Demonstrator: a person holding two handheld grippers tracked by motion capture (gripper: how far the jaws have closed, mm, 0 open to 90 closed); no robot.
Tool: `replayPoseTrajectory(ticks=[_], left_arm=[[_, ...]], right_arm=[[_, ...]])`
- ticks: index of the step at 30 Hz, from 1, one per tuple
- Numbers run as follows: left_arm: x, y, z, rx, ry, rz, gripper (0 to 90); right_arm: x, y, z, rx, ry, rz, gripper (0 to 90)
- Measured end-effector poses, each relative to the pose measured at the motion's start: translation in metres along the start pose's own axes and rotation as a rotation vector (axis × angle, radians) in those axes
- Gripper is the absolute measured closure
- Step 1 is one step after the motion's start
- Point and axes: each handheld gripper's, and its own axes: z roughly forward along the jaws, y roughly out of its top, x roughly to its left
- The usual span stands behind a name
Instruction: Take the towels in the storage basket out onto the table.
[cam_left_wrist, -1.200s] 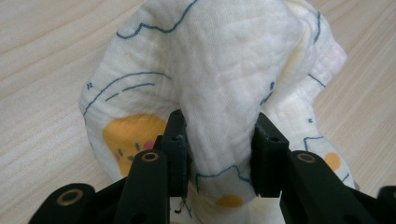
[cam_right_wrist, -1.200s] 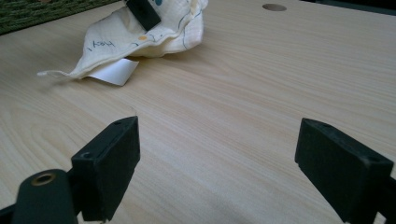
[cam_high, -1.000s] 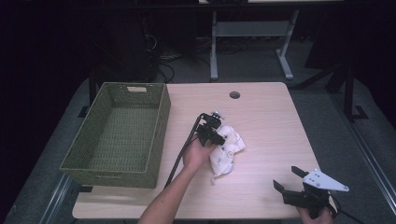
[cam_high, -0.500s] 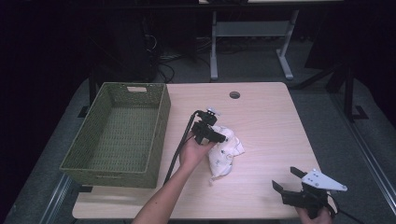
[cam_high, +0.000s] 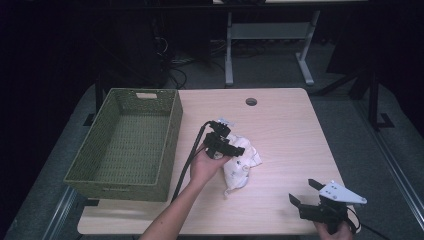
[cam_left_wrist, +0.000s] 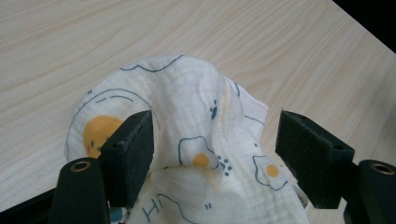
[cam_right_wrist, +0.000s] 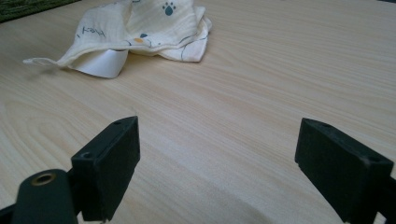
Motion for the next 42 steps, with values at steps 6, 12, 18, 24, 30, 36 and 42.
replayPoseTrajectory(ticks=[6, 12, 18, 24, 30, 36, 42], left_arm=[[-0.001, -0.006, -0.005, -0.032, -0.001, 0.011, 26.0], [-0.002, -0.012, -0.013, -0.051, 0.006, 0.013, 26.0], [0.001, -0.018, -0.018, -0.068, 0.021, 0.005, 25.9], [0.003, -0.023, -0.027, -0.090, 0.009, -0.002, 25.6], [0.003, -0.027, -0.038, -0.104, 0.010, -0.004, 23.9], [0.001, -0.033, -0.043, -0.111, 0.024, 0.012, 23.4], [0.002, -0.039, -0.044, -0.102, 0.034, 0.013, 21.6]], right_arm=[[-0.003, 0.000, 0.000, 0.007, -0.001, 0.006, 13.6], [-0.004, -0.001, -0.002, 0.007, -0.009, 0.013, 13.6], [-0.003, -0.001, -0.001, 0.009, -0.011, 0.005, 13.6], [-0.003, -0.001, -0.001, 0.013, -0.011, 0.007, 13.6], [-0.003, -0.001, 0.000, 0.014, -0.012, -0.001, 13.6], [-0.001, -0.001, 0.001, 0.016, -0.011, -0.006, 13.6], [-0.001, -0.001, 0.000, 0.016, -0.007, -0.003, 13.6]])
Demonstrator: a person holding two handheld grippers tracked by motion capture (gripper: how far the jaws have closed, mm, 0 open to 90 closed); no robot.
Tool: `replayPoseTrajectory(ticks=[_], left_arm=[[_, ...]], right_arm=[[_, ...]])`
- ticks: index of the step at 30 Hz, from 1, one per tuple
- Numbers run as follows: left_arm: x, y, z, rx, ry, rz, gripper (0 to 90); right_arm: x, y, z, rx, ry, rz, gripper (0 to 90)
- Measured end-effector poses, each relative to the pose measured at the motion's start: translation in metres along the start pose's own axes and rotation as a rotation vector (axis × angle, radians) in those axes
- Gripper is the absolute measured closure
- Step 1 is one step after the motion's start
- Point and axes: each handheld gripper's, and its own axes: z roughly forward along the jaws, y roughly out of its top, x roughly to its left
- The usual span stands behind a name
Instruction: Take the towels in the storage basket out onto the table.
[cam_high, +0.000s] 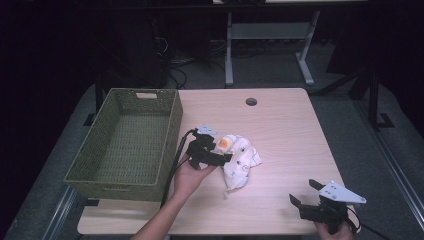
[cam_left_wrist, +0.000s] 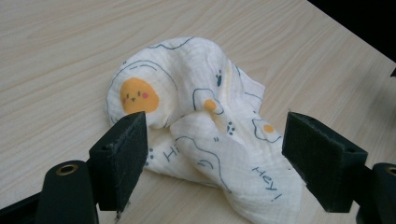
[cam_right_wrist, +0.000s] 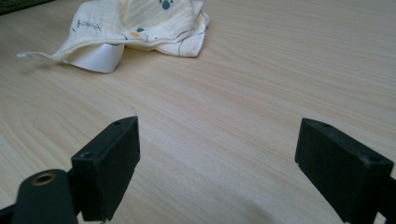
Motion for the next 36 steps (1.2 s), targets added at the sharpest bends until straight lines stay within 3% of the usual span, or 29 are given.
replayPoseTrajectory(ticks=[18, 36], left_arm=[[-0.005, -0.019, -0.009, -0.027, -0.013, 0.000, 19.7], [-0.013, -0.052, -0.015, -0.043, -0.017, 0.005, 19.7]], right_arm=[[0.000, 0.000, 0.000, 0.002, -0.002, 0.000, 13.6], [0.000, 0.000, 0.000, 0.002, -0.003, -0.002, 13.6]])
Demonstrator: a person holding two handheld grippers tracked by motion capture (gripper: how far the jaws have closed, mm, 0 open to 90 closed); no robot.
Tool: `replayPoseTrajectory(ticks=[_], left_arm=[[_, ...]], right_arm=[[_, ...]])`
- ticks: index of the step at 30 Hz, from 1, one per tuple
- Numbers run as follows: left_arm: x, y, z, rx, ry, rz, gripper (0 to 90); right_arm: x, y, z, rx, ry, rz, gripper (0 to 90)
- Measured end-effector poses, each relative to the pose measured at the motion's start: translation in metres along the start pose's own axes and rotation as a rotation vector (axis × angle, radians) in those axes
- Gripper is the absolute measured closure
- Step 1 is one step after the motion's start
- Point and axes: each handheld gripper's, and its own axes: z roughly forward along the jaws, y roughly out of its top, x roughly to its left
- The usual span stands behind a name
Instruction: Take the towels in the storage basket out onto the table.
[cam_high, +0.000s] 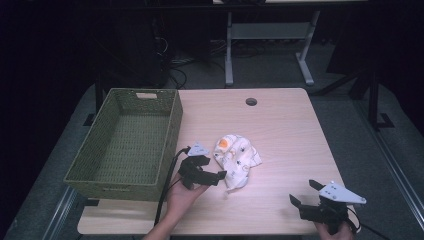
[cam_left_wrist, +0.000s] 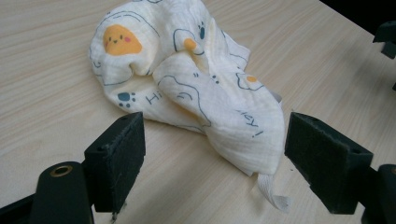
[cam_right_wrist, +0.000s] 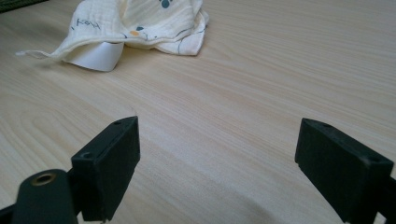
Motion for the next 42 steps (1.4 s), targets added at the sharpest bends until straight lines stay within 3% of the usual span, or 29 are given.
replayPoseTrajectory(ticks=[20, 33, 42], left_arm=[[-0.006, -0.019, -0.017, -0.027, -0.006, 0.002, 19.7], [-0.013, -0.034, -0.026, -0.014, -0.003, 0.028, 19.8], [-0.011, -0.048, -0.035, 0.001, 0.018, 0.042, 19.8]], right_arm=[[0.001, 0.000, 0.000, 0.003, -0.002, -0.001, 13.6], [0.001, 0.000, -0.001, 0.001, -0.002, -0.003, 13.6], [0.001, 0.000, -0.003, -0.007, -0.007, 0.000, 13.6]])
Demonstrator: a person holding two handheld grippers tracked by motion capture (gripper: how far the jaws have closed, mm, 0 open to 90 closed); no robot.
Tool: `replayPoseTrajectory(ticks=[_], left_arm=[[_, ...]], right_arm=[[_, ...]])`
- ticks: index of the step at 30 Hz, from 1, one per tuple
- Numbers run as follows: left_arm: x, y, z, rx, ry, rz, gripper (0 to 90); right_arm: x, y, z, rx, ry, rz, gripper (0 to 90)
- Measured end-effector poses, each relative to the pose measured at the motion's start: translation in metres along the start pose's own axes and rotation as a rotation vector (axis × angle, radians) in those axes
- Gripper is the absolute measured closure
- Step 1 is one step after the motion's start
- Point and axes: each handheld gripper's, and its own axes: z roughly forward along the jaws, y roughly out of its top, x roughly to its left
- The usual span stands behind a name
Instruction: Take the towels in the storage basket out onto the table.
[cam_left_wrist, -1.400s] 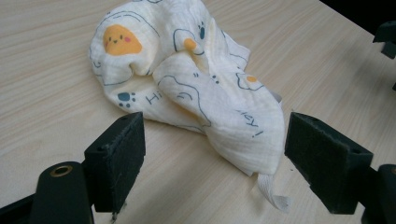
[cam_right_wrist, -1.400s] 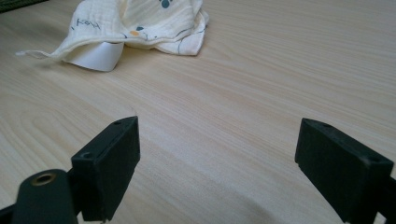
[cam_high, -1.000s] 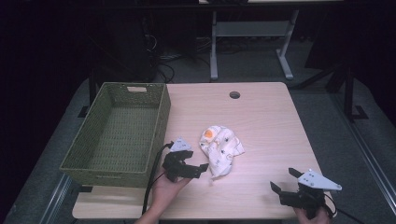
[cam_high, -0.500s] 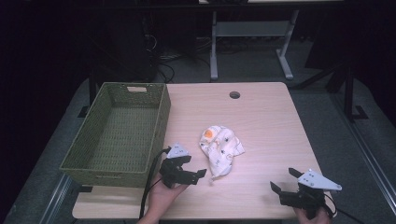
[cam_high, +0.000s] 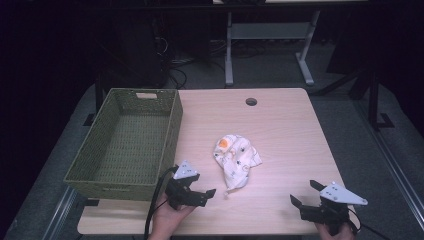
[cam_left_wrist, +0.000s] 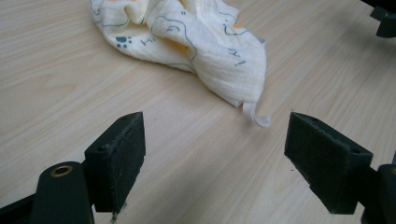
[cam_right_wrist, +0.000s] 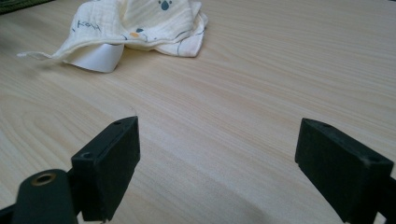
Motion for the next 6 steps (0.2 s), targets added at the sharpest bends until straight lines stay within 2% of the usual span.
replayPoseTrajectory(ticks=[3, 6], left_arm=[[0.0005, -0.0011, -0.0014, -0.024, -0.017, -0.029, 19.8], [-0.0015, 0.0021, -0.0014, -0.038, -0.013, -0.017, 19.8]], right_arm=[[0.0001, -0.0008, -0.0010, -0.006, -0.001, 0.004, 13.6], [0.0006, -0.0015, -0.0008, -0.007, 0.002, -0.001, 13.6]])
